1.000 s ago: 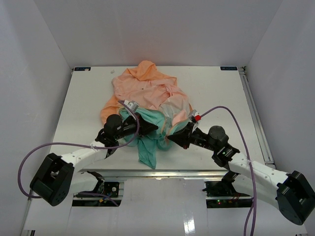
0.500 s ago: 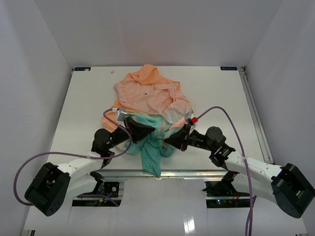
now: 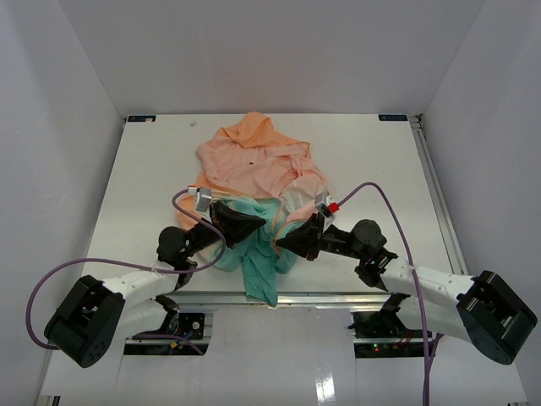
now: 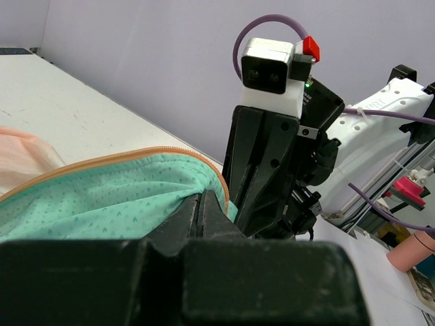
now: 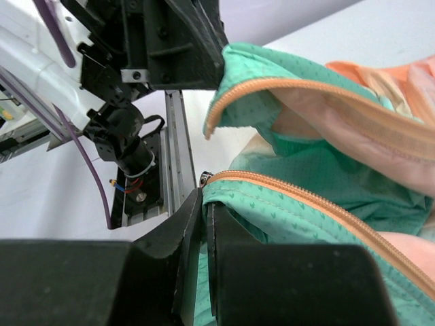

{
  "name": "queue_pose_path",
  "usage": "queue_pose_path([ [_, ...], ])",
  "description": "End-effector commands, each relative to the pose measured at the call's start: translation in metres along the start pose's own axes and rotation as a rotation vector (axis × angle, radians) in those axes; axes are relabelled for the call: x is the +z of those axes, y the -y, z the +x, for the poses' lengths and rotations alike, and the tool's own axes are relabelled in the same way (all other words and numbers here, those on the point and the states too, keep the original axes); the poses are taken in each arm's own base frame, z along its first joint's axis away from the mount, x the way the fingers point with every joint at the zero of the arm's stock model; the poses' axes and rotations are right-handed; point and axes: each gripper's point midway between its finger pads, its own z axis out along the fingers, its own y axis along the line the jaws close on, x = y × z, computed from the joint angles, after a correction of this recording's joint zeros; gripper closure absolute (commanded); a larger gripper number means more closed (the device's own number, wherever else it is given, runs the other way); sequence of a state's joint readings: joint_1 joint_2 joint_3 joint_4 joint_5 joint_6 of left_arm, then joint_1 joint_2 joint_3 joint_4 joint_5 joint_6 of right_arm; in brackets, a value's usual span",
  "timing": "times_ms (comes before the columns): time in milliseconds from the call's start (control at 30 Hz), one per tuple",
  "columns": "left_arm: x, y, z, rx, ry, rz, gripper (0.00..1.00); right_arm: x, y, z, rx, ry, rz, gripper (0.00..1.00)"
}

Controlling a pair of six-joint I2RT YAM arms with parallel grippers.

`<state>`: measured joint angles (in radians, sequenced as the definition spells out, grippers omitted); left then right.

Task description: Zip up the jacket

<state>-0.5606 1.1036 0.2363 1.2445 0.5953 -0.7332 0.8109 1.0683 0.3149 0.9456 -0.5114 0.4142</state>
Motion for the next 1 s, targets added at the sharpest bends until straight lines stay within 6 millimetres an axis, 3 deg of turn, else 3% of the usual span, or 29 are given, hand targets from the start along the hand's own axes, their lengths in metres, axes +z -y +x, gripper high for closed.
queue_pose_path([
  [0,-0.001,0.01,-0.002,0.031,0.012,0.046,1.0,0.003,-0.02,-0.029,-0.07,0.102,-0.083,0.92],
  [967,-0.004,0.019,0.005,0.034,-0.013,0.099,1.0,0.005,-0.02,-0.051,-0.074,0.174,-0.064,0.92],
])
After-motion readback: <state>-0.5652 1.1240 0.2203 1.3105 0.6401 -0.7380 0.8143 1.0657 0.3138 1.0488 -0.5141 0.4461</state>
